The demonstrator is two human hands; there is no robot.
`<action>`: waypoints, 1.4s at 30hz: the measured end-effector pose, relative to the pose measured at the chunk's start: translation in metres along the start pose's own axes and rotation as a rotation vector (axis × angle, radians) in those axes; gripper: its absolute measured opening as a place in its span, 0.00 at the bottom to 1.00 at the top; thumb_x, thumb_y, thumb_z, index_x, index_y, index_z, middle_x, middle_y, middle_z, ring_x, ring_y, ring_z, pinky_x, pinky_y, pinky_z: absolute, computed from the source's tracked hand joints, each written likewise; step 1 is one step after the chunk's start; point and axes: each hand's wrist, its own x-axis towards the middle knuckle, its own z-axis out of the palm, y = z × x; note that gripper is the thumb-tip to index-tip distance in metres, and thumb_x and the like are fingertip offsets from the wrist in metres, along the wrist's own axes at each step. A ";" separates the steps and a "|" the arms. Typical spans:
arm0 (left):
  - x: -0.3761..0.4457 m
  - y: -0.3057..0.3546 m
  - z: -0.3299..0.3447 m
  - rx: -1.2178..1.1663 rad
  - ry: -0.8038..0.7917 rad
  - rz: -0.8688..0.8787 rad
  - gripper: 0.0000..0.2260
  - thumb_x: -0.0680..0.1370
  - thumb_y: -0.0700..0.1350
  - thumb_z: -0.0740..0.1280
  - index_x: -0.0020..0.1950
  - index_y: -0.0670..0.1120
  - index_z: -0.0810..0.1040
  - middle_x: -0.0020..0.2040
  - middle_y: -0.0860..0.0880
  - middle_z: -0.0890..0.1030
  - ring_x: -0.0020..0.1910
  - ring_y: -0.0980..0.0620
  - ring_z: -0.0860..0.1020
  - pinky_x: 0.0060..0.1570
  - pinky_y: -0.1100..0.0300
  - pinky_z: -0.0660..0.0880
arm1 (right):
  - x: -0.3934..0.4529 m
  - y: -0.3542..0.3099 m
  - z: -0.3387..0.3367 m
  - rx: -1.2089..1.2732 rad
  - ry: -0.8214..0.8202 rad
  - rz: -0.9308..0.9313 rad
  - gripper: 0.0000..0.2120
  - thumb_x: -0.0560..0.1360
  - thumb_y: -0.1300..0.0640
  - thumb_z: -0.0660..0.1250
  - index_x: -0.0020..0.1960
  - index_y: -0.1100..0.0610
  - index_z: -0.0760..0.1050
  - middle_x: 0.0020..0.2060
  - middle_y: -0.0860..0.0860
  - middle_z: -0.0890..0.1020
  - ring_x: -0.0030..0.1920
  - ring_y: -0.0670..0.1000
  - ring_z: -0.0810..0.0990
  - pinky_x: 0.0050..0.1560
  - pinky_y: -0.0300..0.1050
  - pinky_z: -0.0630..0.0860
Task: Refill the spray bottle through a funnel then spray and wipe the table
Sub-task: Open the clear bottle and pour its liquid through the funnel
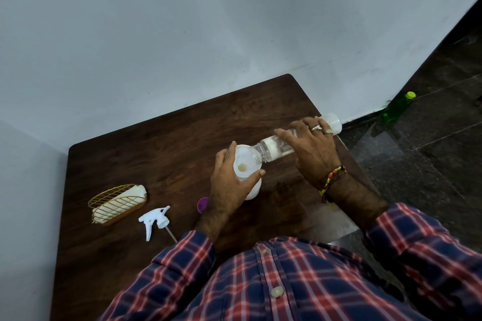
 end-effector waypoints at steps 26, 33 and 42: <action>-0.002 0.002 -0.001 -0.030 0.004 0.011 0.44 0.68 0.60 0.75 0.77 0.49 0.60 0.71 0.49 0.66 0.67 0.52 0.69 0.61 0.58 0.70 | -0.001 0.000 -0.001 -0.011 -0.026 0.013 0.30 0.62 0.66 0.66 0.62 0.48 0.76 0.54 0.55 0.79 0.59 0.62 0.76 0.67 0.63 0.67; -0.002 0.001 -0.002 -0.027 0.003 0.011 0.44 0.68 0.60 0.76 0.78 0.49 0.60 0.71 0.49 0.66 0.67 0.51 0.69 0.61 0.57 0.71 | -0.001 -0.001 0.001 -0.017 0.036 0.002 0.29 0.63 0.65 0.62 0.61 0.49 0.77 0.53 0.55 0.80 0.58 0.62 0.77 0.66 0.64 0.68; -0.003 0.002 -0.002 -0.010 0.011 0.012 0.44 0.68 0.60 0.75 0.77 0.49 0.60 0.71 0.50 0.65 0.67 0.51 0.69 0.61 0.57 0.71 | -0.003 -0.001 0.005 -0.005 0.077 -0.003 0.28 0.64 0.64 0.60 0.62 0.49 0.78 0.54 0.56 0.80 0.58 0.61 0.77 0.67 0.64 0.67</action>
